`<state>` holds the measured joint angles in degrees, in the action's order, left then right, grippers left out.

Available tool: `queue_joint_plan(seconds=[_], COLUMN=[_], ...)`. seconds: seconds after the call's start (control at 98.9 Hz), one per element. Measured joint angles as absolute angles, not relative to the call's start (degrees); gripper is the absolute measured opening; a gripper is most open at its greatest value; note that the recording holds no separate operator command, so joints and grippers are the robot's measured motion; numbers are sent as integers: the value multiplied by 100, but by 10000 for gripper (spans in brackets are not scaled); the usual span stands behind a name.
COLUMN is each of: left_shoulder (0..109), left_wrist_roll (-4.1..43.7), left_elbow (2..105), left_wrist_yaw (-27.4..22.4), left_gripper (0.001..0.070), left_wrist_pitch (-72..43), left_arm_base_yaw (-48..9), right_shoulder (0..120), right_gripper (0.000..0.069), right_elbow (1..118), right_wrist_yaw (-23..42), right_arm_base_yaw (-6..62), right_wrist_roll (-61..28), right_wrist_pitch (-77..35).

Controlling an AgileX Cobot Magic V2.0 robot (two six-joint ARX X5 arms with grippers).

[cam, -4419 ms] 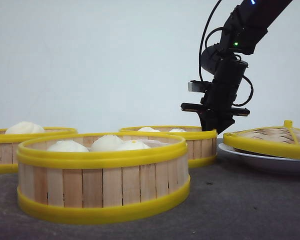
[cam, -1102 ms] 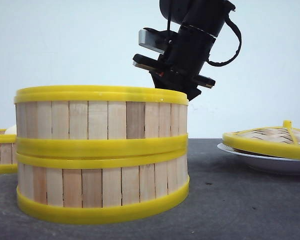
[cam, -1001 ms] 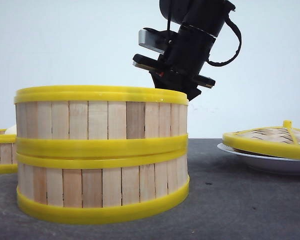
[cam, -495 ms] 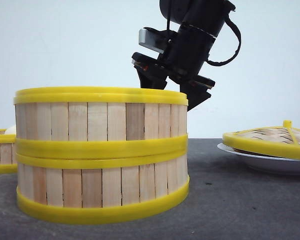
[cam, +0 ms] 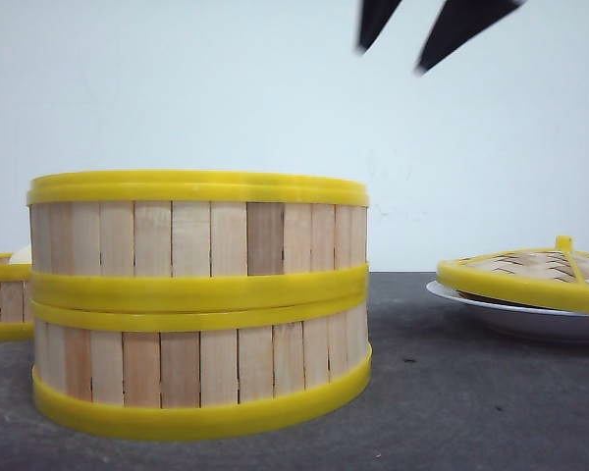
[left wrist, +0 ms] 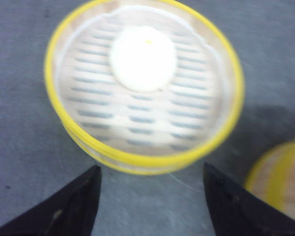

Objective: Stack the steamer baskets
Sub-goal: 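Raise the open right gripper away from the stack, then reach the left gripper to the rim of the remaining bun basket and grasp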

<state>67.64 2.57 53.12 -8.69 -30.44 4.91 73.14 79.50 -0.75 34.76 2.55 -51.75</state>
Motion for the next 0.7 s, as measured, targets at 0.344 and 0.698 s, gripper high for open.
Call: queue_joint_plan(seconds=[0.344, 0.698], left_shoulder=[8792, 9876], left_wrist_roll=[259, 257], left_elbow=[6187, 6888], left_wrist_yaw=[-613, -405], left_gripper=[395, 395], left_wrist_pitch=[-2827, -2722], left_arm_base_yaw=[888, 965], right_shoulder=[5937, 5454], right_gripper=[455, 455], right_elbow=[7950, 7950], right_wrist_yaw=[891, 1225], right_arm_base_yaw=[3479, 3479], right_wrist_roll=[338, 703], right_wrist_pitch=[-6477, -6886])
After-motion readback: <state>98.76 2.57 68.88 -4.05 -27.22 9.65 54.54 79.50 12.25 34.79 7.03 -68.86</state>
